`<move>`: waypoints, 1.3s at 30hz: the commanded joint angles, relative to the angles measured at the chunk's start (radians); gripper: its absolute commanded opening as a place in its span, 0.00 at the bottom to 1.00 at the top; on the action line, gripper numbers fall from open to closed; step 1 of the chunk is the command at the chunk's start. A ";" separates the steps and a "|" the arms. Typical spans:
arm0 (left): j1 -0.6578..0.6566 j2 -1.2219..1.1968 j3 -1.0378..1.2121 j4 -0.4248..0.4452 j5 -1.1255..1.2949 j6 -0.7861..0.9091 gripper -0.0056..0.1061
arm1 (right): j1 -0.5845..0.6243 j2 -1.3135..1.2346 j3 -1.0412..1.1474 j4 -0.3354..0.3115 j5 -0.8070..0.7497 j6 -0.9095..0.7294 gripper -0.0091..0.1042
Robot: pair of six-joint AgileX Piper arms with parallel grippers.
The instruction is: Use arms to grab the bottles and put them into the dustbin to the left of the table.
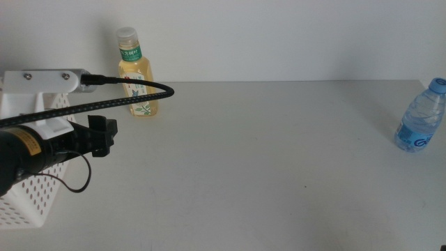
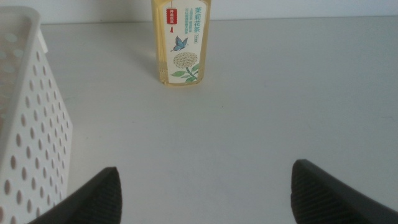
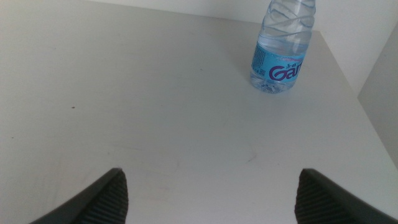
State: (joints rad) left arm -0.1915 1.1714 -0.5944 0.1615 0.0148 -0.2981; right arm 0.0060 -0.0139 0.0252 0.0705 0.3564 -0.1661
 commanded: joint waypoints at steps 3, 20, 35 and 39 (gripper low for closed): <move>0.019 0.083 -0.025 -0.028 -0.200 0.005 0.88 | -0.005 -0.021 -0.006 -0.009 -0.064 -0.009 0.91; 0.019 0.449 -0.026 -0.233 -0.826 0.169 0.88 | -0.005 -0.021 -0.006 -0.009 -0.064 -0.009 0.91; 0.019 0.469 -0.026 -0.255 -0.883 0.213 0.88 | -0.005 -0.021 -0.006 -0.009 -0.064 -0.009 0.91; 0.019 0.476 -0.045 -0.251 -0.915 0.245 0.88 | -0.005 -0.021 -0.006 -0.009 -0.064 -0.009 0.91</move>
State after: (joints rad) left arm -0.1712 1.6799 -0.6025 -0.0798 -0.7944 -0.0681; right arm 0.0060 -0.0139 0.0252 0.0705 0.3564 -0.1661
